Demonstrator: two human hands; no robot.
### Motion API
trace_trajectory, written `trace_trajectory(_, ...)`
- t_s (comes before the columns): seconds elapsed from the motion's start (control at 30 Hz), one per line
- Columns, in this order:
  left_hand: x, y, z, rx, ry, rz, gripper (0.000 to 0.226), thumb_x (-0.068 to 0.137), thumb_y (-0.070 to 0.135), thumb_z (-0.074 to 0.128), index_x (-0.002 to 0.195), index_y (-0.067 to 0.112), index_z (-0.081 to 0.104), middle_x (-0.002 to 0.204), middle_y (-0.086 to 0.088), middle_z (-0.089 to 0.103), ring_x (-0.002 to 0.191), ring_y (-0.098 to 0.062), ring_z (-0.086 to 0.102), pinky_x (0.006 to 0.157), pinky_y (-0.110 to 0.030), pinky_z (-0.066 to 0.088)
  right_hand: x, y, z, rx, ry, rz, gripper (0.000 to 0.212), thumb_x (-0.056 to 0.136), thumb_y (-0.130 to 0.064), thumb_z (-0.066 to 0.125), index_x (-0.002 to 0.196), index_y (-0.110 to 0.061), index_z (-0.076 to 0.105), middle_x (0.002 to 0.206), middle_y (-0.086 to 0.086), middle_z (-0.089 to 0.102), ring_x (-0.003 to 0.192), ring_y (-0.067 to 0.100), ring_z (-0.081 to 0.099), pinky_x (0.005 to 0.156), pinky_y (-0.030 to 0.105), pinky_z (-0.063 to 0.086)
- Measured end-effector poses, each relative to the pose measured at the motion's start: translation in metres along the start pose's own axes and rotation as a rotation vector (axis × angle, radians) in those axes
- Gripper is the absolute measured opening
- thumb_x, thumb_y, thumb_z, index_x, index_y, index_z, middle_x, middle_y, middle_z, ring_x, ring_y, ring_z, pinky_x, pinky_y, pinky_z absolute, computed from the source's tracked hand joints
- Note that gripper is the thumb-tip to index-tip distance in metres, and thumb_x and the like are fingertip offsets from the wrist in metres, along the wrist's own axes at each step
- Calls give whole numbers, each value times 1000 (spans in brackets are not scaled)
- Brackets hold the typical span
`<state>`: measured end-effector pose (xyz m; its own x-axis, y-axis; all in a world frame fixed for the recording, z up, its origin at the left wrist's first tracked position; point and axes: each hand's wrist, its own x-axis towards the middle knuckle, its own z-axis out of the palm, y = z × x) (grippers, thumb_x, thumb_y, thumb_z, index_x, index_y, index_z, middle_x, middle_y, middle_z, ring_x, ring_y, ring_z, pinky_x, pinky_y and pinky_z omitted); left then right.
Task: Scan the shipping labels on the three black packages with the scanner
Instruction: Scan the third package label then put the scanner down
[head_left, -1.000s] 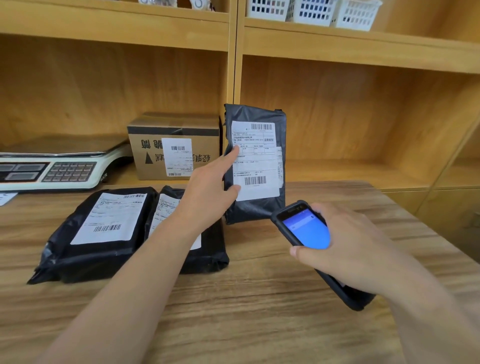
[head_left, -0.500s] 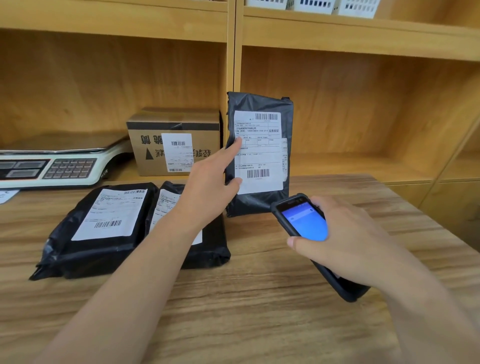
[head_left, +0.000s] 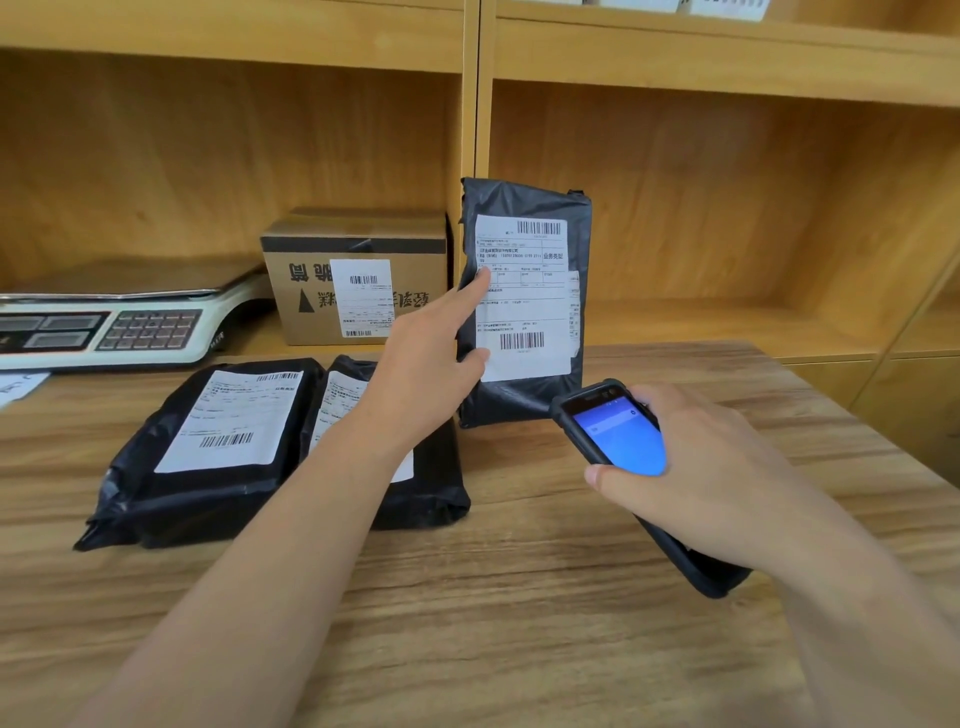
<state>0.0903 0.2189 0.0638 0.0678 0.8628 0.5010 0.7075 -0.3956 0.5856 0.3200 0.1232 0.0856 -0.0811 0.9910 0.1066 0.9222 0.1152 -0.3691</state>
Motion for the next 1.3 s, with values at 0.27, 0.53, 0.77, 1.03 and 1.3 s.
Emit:
trace_trajectory(0.27,-1,-1,3,0,-7,-3,80,93,13,71,158,32,29,149,15,52,77,33,43,62,13,30,0,1,-3,-8,-11,12,64,67,-72,60,124,-43,50,103,-22,52,97,13,53,80,38,48)
trace_trajectory(0.53,2,-8,3,-94,-25,-64,77,92,10,71,157,30,35,147,11,55,90,15,52,63,9,34,0,1,1,18,30,19,64,68,-71,62,125,-45,49,110,-19,53,99,12,52,82,38,48)
trace_trajectory(0.77,2,-12,4,-104,-88,-129,75,92,15,71,156,32,37,124,19,57,58,0,55,51,-5,43,-1,2,3,70,54,12,75,64,-70,65,133,-50,43,115,-20,51,103,9,50,79,34,42)
trace_trajectory(1.03,-1,-21,17,-321,-223,-328,75,85,3,76,152,20,46,139,5,62,122,-16,57,102,-44,53,1,9,4,104,106,38,82,60,-74,62,135,-45,46,119,-20,53,111,10,51,85,38,47)
trace_trajectory(1.3,-4,-23,28,-389,-292,-387,56,86,0,74,138,19,62,103,14,71,91,-4,65,71,-23,55,2,14,4,108,124,44,91,60,-74,61,142,-40,43,125,-19,52,116,9,49,85,36,45)
